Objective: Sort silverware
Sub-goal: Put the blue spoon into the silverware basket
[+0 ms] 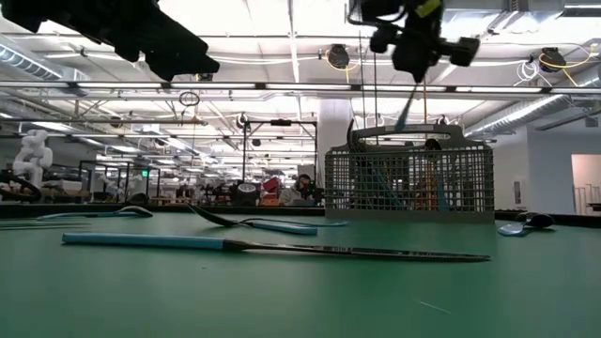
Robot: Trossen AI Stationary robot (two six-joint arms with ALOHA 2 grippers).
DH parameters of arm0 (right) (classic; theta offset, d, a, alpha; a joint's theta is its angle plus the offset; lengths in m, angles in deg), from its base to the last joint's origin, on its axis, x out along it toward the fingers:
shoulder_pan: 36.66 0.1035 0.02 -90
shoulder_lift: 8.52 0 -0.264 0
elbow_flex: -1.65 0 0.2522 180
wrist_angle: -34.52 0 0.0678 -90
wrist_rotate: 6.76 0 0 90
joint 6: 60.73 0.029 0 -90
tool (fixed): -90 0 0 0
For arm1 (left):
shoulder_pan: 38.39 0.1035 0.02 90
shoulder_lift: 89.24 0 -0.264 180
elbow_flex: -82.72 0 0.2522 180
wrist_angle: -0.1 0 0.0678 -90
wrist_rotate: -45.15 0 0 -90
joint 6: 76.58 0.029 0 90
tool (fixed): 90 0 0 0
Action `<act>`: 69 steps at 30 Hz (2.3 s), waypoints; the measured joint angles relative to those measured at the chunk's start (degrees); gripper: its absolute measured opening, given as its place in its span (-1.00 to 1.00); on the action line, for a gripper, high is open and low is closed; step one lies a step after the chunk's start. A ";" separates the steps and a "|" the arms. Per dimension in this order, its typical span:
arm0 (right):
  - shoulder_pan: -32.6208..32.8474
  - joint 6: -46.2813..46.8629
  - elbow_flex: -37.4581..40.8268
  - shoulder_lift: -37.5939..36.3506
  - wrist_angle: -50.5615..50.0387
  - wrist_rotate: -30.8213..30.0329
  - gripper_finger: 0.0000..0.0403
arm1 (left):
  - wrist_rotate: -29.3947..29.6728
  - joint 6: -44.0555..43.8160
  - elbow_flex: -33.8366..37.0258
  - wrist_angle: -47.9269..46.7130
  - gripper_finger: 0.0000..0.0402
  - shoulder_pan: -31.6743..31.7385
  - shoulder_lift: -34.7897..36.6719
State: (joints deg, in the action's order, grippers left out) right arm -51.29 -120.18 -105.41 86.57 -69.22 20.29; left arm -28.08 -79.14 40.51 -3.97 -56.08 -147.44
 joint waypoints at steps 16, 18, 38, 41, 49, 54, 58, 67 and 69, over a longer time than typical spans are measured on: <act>2.80 -10.16 24.10 -6.27 3.05 -3.95 -1.00 | 1.43 0.02 0.00 -0.17 0.13 0.04 0.00; 3.57 -10.66 25.36 -6.23 4.56 -3.96 -1.00 | 1.77 0.02 0.00 -0.15 0.13 0.07 0.00; 6.13 -22.11 26.27 -6.25 16.79 1.57 -0.74 | 1.79 0.02 0.00 0.05 0.13 0.13 -0.02; 6.12 -22.37 26.27 -6.25 18.04 1.55 -0.66 | 1.79 0.02 0.00 0.05 0.13 0.13 -0.02; 6.12 -22.32 26.27 -6.25 21.07 1.61 -0.46 | 1.78 0.02 0.00 0.05 0.13 0.13 -0.02; 6.12 -22.28 26.27 -6.25 21.48 1.53 -0.38 | 1.77 0.02 0.00 0.04 0.13 0.13 -0.02; 6.12 -22.13 26.27 -6.25 21.54 1.16 -0.36 | 1.77 0.02 0.00 0.05 0.13 0.11 -0.02; 6.12 -15.08 24.88 -6.23 21.62 -3.83 -0.38 | 1.77 0.02 0.00 0.05 0.13 0.11 -0.02; 6.12 -12.24 23.60 -6.23 21.60 -4.25 -0.39 | 1.77 0.02 0.00 0.04 0.13 0.09 -0.02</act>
State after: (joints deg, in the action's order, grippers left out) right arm -45.17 -132.43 -81.80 80.34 -47.62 16.04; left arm -26.31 -79.13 40.51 -3.93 -55.99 -147.46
